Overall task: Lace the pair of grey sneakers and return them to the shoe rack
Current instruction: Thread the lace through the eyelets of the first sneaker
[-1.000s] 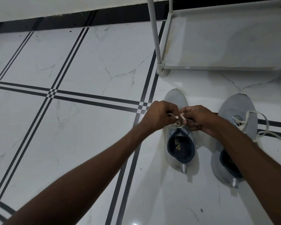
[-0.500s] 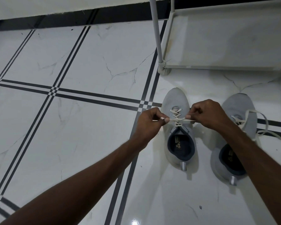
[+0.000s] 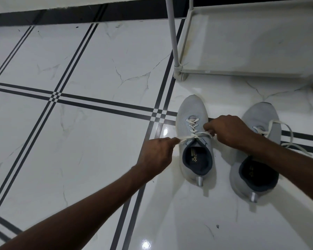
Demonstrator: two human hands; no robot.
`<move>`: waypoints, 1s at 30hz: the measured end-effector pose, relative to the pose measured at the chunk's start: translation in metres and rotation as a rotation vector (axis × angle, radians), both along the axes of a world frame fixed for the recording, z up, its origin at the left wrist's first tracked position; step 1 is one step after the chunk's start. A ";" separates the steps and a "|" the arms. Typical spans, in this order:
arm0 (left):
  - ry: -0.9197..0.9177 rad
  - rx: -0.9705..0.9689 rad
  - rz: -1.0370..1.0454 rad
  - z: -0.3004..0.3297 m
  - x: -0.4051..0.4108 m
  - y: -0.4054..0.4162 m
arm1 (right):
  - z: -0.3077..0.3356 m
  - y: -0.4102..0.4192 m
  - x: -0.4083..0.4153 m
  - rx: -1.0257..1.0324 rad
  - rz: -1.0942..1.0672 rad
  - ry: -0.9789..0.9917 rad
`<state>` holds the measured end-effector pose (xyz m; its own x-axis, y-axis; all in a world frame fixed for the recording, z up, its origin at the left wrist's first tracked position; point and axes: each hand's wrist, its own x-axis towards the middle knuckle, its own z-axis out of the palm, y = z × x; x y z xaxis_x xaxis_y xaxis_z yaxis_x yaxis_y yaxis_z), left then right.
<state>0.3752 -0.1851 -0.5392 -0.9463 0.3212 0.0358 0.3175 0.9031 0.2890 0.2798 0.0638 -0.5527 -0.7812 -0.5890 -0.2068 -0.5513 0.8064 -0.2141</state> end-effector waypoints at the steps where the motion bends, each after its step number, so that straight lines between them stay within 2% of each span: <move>1: 0.003 -0.031 -0.053 -0.001 0.000 -0.004 | 0.000 0.003 -0.001 0.026 0.076 0.047; 3: 0.018 -0.099 -0.136 -0.004 -0.002 -0.012 | -0.002 0.009 -0.002 0.044 0.210 0.159; 6: -0.007 -0.145 -0.208 -0.010 -0.001 -0.017 | -0.015 0.018 -0.002 0.036 0.286 0.229; 14: -0.103 -0.104 -0.238 -0.013 0.005 -0.019 | -0.023 0.012 0.004 0.166 0.202 0.162; 16: -0.116 -0.074 -0.203 -0.011 0.003 -0.020 | -0.019 0.007 0.005 0.215 0.183 0.097; 19: -0.063 0.018 -0.006 -0.003 -0.001 -0.028 | -0.013 0.004 0.009 0.280 0.145 0.037; 22: -0.002 0.123 0.133 0.003 0.000 -0.012 | -0.009 0.000 0.017 0.170 0.098 0.156; 25: -0.152 0.156 0.066 0.006 -0.002 0.023 | -0.009 -0.012 0.023 0.005 0.152 0.140; 30: -0.132 0.123 0.076 -0.001 -0.009 0.039 | -0.001 -0.026 0.022 -0.168 0.191 0.143</move>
